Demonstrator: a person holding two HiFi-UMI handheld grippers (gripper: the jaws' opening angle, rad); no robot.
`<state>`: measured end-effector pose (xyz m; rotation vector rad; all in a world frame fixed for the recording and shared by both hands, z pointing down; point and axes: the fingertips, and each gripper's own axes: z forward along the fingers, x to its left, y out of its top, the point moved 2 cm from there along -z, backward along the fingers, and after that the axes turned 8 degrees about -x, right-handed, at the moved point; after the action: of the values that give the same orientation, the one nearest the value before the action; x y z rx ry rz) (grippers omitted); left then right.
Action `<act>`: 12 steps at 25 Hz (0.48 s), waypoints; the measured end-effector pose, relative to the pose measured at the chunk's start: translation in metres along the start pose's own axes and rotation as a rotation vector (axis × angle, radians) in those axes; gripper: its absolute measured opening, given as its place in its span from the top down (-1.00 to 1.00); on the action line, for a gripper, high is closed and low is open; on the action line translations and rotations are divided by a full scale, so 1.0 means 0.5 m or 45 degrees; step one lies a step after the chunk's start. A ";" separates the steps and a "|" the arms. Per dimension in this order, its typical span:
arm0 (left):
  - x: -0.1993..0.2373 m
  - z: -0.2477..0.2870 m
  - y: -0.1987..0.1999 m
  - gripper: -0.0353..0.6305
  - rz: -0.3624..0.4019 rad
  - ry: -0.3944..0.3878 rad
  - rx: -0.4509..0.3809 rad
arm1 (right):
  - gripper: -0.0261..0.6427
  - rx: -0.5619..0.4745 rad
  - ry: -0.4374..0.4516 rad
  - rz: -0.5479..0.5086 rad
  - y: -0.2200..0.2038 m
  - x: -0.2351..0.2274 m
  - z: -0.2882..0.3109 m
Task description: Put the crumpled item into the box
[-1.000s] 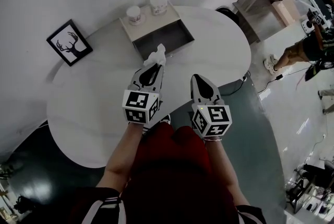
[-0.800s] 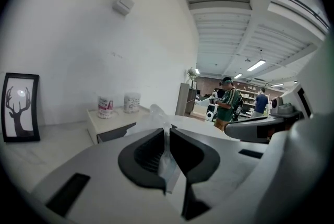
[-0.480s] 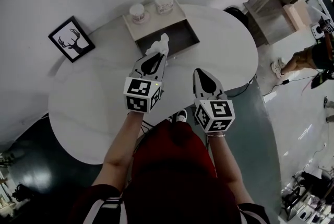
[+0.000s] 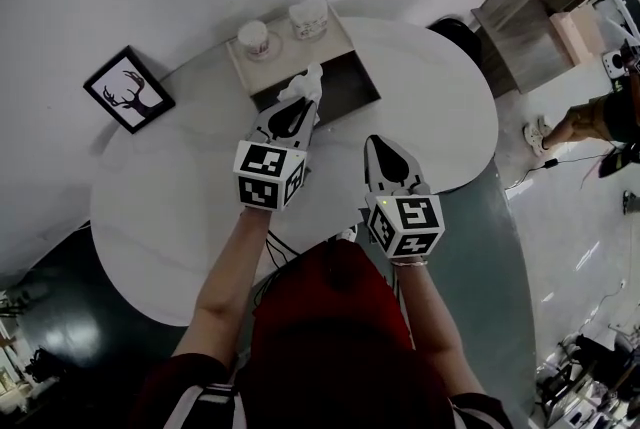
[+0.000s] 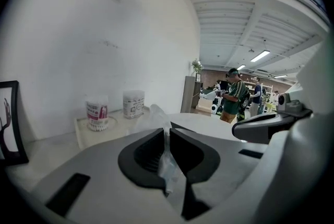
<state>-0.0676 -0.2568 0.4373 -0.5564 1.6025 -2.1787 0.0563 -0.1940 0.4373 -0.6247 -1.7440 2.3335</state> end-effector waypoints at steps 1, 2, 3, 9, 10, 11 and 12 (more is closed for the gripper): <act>0.001 0.009 -0.001 0.73 0.006 -0.005 0.005 | 0.88 0.006 0.000 0.001 -0.001 -0.003 0.007; 0.002 0.017 -0.001 0.73 0.013 -0.009 0.009 | 0.88 0.011 0.000 0.002 -0.002 -0.005 0.013; 0.004 0.025 -0.001 0.73 0.020 -0.013 0.013 | 0.88 0.015 0.000 0.003 -0.003 -0.007 0.019; 0.005 0.072 -0.009 0.73 0.050 -0.052 0.061 | 0.88 0.042 -0.007 0.019 -0.018 -0.022 0.038; 0.004 0.079 -0.012 0.73 0.053 -0.059 0.074 | 0.88 0.049 -0.009 0.022 -0.021 -0.024 0.040; 0.004 0.086 -0.015 0.73 0.054 -0.067 0.086 | 0.88 0.054 -0.011 0.024 -0.023 -0.027 0.043; 0.004 0.093 -0.018 0.73 0.056 -0.073 0.096 | 0.88 0.057 -0.013 0.025 -0.024 -0.030 0.046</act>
<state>-0.0457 -0.2928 0.4586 -0.5508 1.4824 -2.1615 0.0587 -0.2159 0.4575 -0.6266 -1.6919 2.3856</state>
